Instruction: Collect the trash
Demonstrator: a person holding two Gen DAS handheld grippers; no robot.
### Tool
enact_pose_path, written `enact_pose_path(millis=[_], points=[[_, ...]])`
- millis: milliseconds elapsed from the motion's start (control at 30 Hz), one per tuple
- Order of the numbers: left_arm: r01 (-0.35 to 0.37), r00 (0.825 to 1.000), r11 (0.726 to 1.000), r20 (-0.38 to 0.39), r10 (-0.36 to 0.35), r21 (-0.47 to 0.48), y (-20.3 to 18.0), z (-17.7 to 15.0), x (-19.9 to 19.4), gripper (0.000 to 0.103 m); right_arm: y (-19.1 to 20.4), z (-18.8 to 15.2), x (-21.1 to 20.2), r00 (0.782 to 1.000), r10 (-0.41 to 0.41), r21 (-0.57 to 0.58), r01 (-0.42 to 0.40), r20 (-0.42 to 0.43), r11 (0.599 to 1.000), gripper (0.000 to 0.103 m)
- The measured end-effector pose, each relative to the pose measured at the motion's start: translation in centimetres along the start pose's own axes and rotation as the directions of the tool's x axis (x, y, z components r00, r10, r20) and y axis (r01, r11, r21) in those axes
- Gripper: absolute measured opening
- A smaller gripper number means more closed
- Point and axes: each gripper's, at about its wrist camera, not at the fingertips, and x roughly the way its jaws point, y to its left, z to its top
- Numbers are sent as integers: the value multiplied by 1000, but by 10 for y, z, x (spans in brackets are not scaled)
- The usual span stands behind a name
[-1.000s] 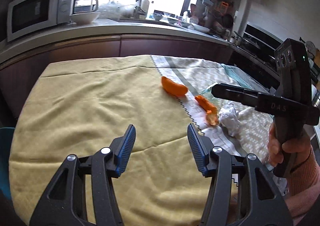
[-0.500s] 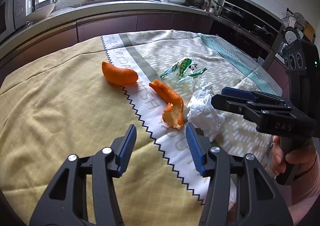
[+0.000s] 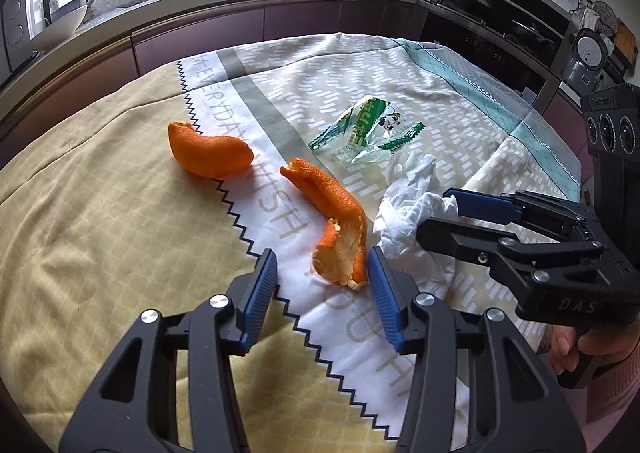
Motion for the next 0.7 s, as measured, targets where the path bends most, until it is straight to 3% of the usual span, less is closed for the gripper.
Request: enact_pose_path(millis=[33, 200, 333, 533, 700], points=[[0, 1000, 1000, 0, 0, 3, -1, 0, 0, 47, -1, 0, 1, 1000, 6, 5, -6, -4, 1000, 29], [4, 1000, 1000, -1, -4, 12, -2, 1, 2, 46, -6, -1, -4, 999, 33, 15, -33, 4, 999, 11], [3, 1000, 1000, 1, -3, 0, 1, 2, 3, 39, -6, 1, -12, 999, 33, 12, -34, 23, 999, 9], [32, 999, 999, 4, -31, -33, 8, 2, -1, 15, -6, 4, -21, 998, 55, 16, -55, 41, 998, 9], [45, 999, 997, 27, -44, -57, 13, -5, -12, 12, -1, 6, -30, 996, 74, 4, -75, 52, 997, 9]])
